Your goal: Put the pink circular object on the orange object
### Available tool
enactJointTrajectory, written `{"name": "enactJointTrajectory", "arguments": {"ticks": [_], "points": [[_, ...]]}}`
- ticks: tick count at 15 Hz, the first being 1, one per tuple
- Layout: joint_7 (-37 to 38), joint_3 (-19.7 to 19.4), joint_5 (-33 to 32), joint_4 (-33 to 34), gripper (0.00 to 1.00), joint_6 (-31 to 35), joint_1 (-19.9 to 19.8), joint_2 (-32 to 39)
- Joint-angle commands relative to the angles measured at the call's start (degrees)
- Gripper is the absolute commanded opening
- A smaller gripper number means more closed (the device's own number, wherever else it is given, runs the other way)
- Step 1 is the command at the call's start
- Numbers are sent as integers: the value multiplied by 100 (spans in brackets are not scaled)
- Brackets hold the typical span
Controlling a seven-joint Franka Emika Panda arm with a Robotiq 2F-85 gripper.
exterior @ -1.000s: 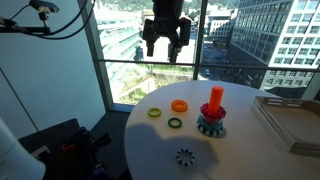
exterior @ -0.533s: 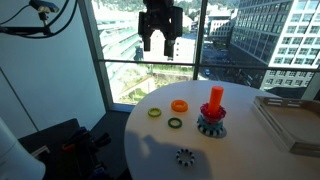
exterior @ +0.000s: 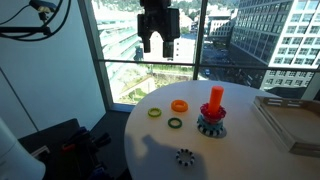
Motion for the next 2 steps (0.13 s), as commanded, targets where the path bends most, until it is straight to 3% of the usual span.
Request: {"name": "enactJointTrajectory", "arguments": {"ticks": [1,2], "points": [[14,-49,-14,10,100,-15,55,0],[14,-49,-14,10,100,-14,55,0]]}}
